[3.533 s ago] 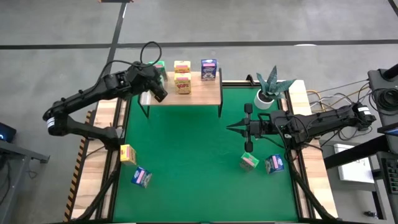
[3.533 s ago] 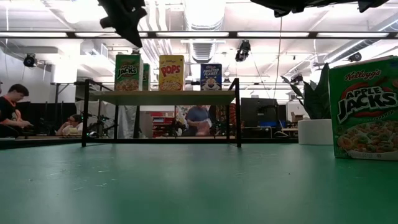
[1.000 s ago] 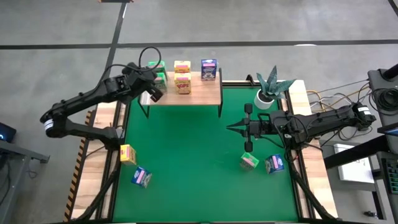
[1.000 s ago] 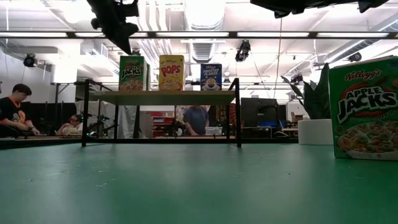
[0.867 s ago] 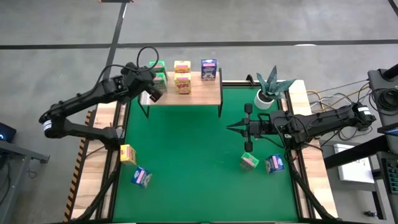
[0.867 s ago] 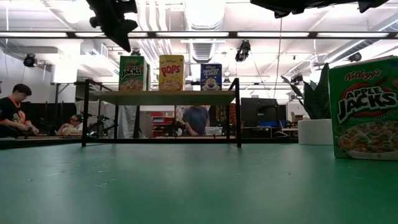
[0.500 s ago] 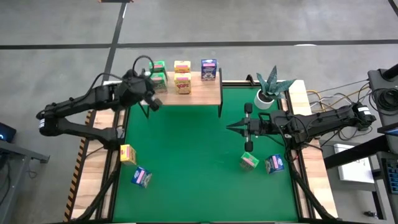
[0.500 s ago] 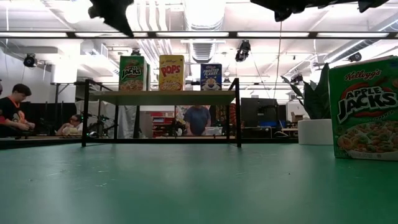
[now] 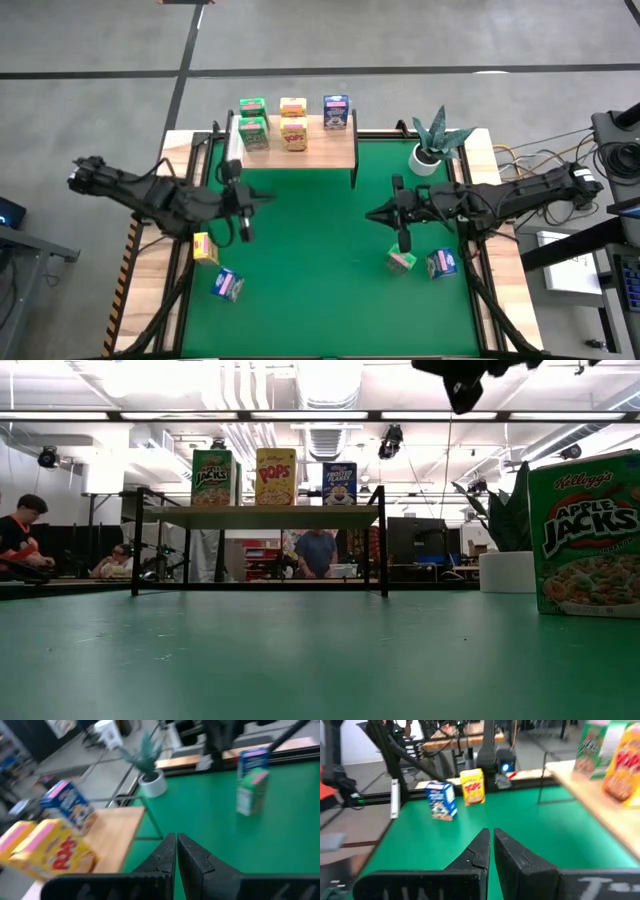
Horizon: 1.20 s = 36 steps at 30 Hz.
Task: Stack cereal on shelf
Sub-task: Put the green cereal box on the shelf aligned with the other green cereal boxes
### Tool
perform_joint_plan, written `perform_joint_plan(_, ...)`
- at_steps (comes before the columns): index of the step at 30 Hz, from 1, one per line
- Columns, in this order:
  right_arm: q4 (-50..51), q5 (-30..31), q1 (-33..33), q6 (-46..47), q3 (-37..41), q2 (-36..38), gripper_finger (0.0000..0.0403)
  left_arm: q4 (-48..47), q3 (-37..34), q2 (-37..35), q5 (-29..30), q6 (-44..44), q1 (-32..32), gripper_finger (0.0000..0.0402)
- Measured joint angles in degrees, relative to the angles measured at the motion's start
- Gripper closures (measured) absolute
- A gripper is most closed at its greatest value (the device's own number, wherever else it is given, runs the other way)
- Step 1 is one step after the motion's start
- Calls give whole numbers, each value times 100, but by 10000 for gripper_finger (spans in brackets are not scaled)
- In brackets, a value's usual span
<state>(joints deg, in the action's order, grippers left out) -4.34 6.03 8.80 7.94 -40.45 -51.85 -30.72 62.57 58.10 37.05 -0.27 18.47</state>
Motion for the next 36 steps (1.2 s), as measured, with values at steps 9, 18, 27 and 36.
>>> perform_joint_plan(9,1670,1,509,998,-999,-621,390,1129,-1015,-744,19,7,285,402)
perform_joint_plan(18,5790,-12,598,2821,-2751,-1822,390,1753,-1729,-1592,368,-90,281,402)
perform_joint_plan(27,7655,-142,1210,3869,-3101,-2384,390,1884,-1837,-1802,357,-79,281,402)
perform_joint_plan(36,6794,515,2057,4111,-2837,-2160,389,1892,-1837,-1802,353,-46,283,402)
